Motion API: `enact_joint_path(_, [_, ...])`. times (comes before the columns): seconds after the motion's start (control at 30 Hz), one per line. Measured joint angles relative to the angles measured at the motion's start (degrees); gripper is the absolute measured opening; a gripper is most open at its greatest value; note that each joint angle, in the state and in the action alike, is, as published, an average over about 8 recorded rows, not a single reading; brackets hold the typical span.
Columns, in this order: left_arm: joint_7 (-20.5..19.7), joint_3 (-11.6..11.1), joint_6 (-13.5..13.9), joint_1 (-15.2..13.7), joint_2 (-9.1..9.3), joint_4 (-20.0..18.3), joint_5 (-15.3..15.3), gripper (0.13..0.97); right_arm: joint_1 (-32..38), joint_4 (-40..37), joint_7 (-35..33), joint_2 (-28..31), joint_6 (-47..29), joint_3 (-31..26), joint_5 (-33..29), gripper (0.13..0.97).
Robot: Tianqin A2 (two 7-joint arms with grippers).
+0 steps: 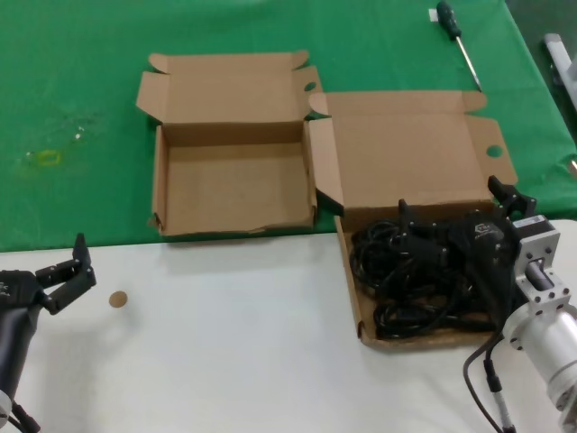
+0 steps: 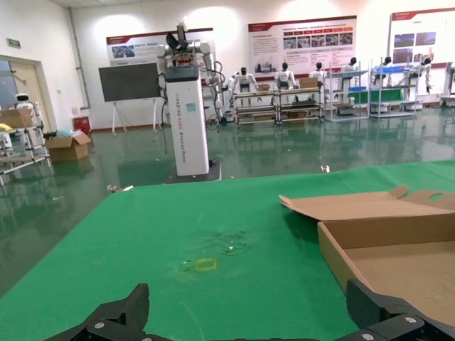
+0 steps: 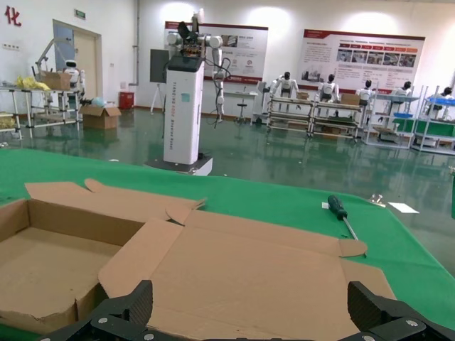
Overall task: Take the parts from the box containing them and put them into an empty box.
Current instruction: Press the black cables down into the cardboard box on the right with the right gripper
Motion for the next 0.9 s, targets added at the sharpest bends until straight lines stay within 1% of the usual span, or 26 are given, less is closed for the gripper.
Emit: enact_joint_path(0.9, [0.0, 0.0, 0.0, 0.0, 0.00, 0.0, 0.0, 0.962, 0.0, 0.0, 0.0, 0.0, 0.0, 0.0, 0.0, 0.966])
